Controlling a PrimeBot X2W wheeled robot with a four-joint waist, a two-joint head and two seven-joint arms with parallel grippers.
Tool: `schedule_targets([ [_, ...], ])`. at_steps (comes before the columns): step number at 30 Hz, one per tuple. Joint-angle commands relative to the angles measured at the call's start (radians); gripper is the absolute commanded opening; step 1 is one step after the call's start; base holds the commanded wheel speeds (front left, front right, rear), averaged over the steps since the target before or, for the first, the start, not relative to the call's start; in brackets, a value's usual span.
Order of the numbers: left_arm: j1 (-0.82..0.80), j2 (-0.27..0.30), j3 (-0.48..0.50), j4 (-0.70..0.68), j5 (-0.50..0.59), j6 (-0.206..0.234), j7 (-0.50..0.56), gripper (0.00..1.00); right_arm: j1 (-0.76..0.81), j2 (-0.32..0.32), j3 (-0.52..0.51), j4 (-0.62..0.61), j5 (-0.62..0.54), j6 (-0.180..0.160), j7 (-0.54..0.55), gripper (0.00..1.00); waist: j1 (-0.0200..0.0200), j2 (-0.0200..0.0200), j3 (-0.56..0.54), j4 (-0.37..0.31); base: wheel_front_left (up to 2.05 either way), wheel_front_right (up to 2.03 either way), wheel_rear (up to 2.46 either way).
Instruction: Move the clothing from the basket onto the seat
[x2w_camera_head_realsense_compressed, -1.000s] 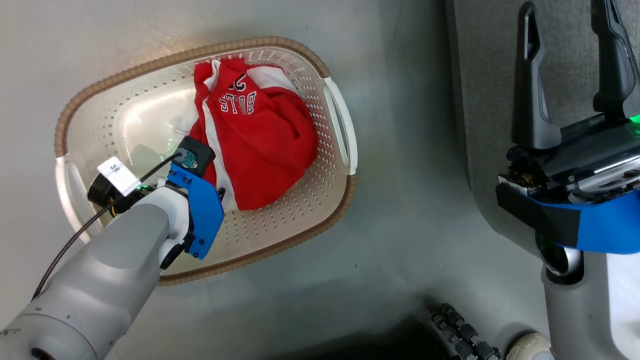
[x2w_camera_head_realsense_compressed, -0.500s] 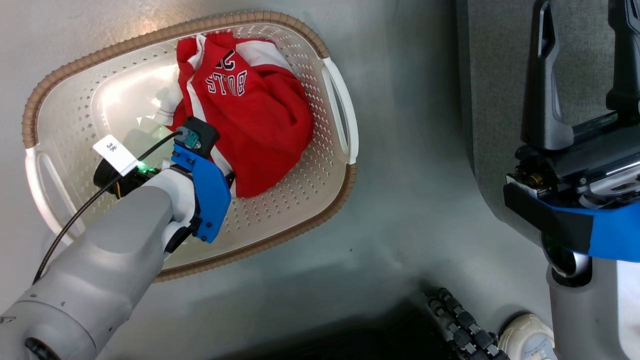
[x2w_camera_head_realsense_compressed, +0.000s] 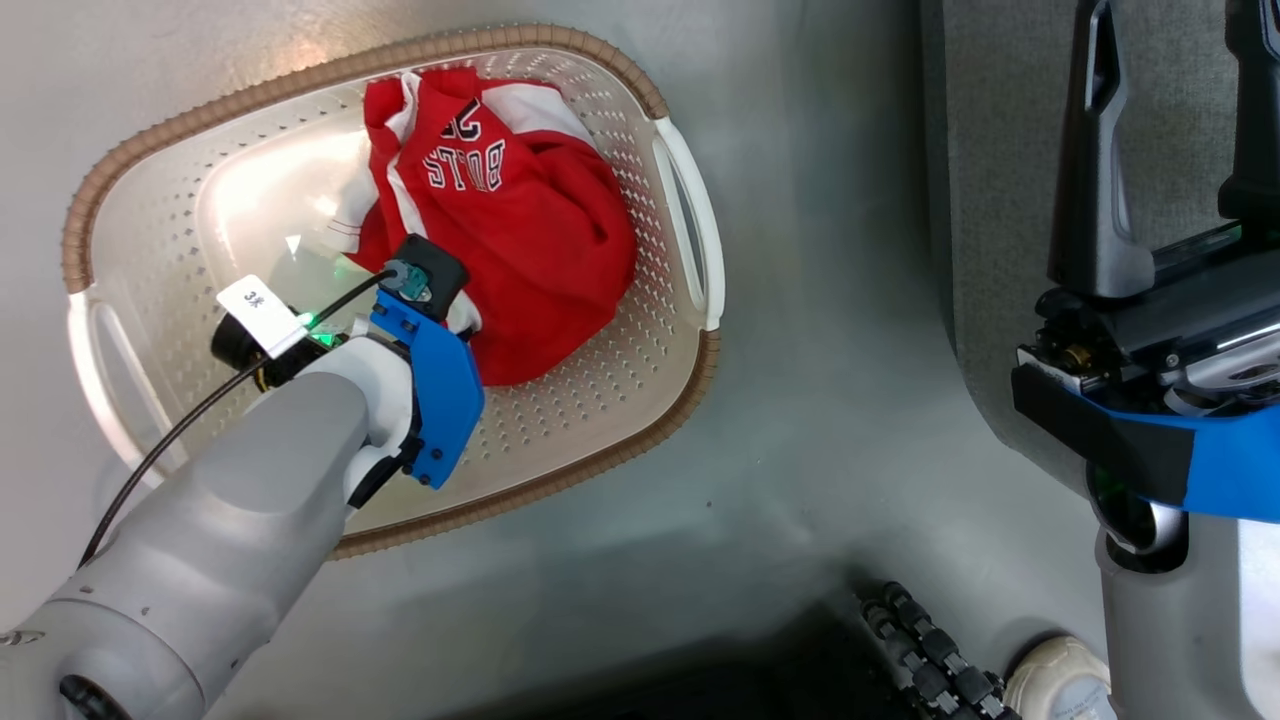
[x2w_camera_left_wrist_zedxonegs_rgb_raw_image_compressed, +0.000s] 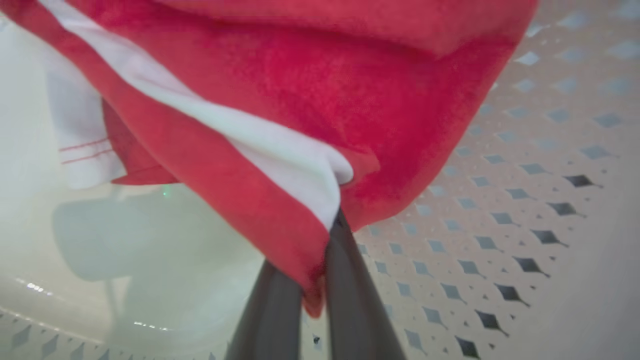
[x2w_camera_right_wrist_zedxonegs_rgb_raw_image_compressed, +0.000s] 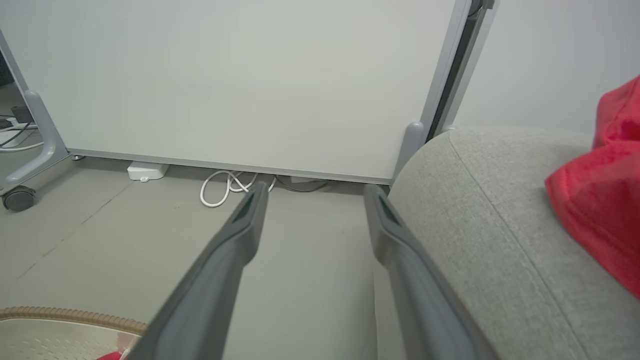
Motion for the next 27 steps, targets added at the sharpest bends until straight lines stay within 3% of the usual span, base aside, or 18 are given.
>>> schedule_targets([
  [1, -0.004, -0.006, -0.002, -0.006, 0.003, -0.001, -0.012, 0.00, -0.014, 0.001, -0.001, 0.001, 0.002, 0.000, -0.003, 1.00, 0.0000, 0.0000, -0.011, 0.008, 0.00, 0.00, 0.00],
  [13, 0.067, -0.050, -0.002, -0.030, 0.008, -0.001, -0.152, 0.00, -0.003, 0.001, -0.013, 0.054, 0.014, 0.001, -0.003, 1.00, 0.0000, 0.0000, -0.158, 0.057, 0.00, 0.00, 0.00],
  [27, 0.160, -0.102, -0.002, 0.001, -0.054, -0.001, -0.377, 0.00, 0.073, 0.000, -0.035, 0.165, 0.001, 0.001, -0.003, 1.00, 0.0000, 0.0000, -0.425, 0.140, 0.00, 0.00, 0.00],
])
